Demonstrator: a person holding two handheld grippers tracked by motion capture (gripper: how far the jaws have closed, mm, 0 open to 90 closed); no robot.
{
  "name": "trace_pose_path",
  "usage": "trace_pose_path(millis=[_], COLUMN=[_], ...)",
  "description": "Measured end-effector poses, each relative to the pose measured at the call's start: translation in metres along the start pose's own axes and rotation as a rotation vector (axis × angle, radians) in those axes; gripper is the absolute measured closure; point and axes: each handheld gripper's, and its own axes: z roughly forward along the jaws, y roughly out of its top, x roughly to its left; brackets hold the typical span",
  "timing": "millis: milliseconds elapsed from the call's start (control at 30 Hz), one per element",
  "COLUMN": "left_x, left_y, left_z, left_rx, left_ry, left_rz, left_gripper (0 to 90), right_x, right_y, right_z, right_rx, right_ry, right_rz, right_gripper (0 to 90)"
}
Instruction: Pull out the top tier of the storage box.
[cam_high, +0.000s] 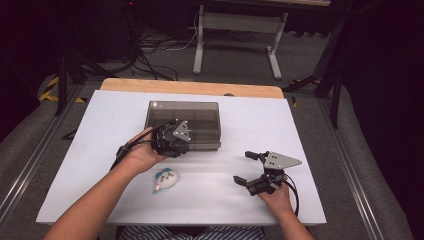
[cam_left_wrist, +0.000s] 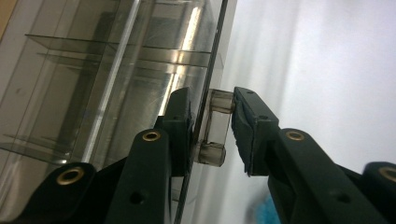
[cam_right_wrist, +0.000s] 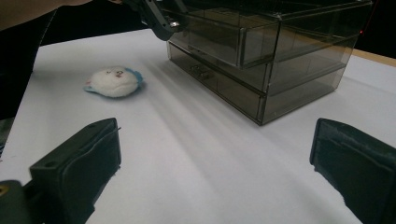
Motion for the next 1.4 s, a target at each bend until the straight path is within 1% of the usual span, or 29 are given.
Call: trace_pose_path(millis=[67,133,433,600,667,700,767,967,1000,1033,1067,1100,1133,1167,1233,1267,1300,1333,1367,1400], left_x=[-0.003,-0.006,-0.014,-0.016,-0.017,-0.018,-0.019,-0.02,-0.021,-0.021,-0.02,-0.02,-0.02,-0.02,-0.019,-0.019,-0.02,-0.02,-0.021,-0.021], left_y=[0.0,0.0,-0.003,-0.003,-0.004,-0.004,-0.004,-0.007,-0.008,-0.008,-0.009,-0.009,-0.01,-0.01,-0.013,-0.013,-0.014,-0.016,-0.017,-0.017], left_z=[-0.001,-0.002,-0.005,-0.007,-0.006,-0.007,-0.006,-0.007,-0.006,-0.006,-0.008,-0.008,-0.01,-0.011,-0.017,-0.017,-0.019,-0.022,-0.024,-0.024], left_rx=[-0.002,0.001,-0.002,0.006,0.004,0.01,0.013,0.01,0.001,0.001,-0.009,-0.009,-0.021,-0.034,-0.067,-0.067,-0.077,-0.103,-0.11,-0.11], left_ry=[-0.005,-0.006,-0.027,-0.034,-0.04,-0.04,-0.043,-0.051,-0.053,-0.053,-0.052,-0.052,-0.054,-0.052,-0.053,-0.053,-0.054,-0.054,-0.057,-0.057], left_rz=[0.012,0.015,0.013,0.018,0.013,0.021,0.023,0.016,0.004,0.004,0.006,0.006,-0.012,-0.016,-0.04,-0.04,-0.052,-0.059,-0.07,-0.07], left_gripper=[70.0,70.2,70.5,70.6,70.7,70.7,71.1,70.6,70.4,70.0,68.8,66.2,62.8,62.8,57.8,55.6,54.2,52.3,50.2,48.1], right_x=[0.0,0.0,0.0,0.0,0.0,0.0,0.0,0.0,0.0,0.0,0.0,0.0,0.0,0.0,0.0,0.0,0.0,0.0,0.0,0.0], right_y=[0.0,0.0,0.0,0.0,0.0,0.0,0.0,0.0,0.0,0.0,0.0,0.0,0.0,0.0,0.0,0.0,0.0,0.0,0.0,0.0], right_z=[0.0,0.0,0.0,0.0,0.0,0.0,0.0,0.0,0.0,0.0,0.0,0.0,0.0,0.0,0.0,0.0,0.0,0.0,0.0,0.0], right_rx=[-0.001,-0.001,0.0,0.001,0.001,0.001,0.001,0.003,0.003,0.003,0.001,0.001,0.0,0.0,-0.001,0.0,-0.001,0.0,0.0,0.0], right_ry=[0.001,0.001,0.0,-0.001,-0.001,-0.001,-0.001,0.0,0.0,0.0,0.001,0.001,0.001,0.001,0.001,0.001,0.002,0.002,0.002,0.002], right_rz=[0.001,0.001,0.002,0.003,0.003,0.002,0.002,0.0,0.0,0.0,0.001,0.001,0.0,0.0,0.001,0.001,0.001,0.001,0.001,0.001], right_gripper=[2.4,2.4,2.4,2.4,2.4,2.4,2.4,2.4,2.4,2.4,2.4,2.4,2.4,2.4,2.4,2.4,2.4,2.4,2.4,2.4])
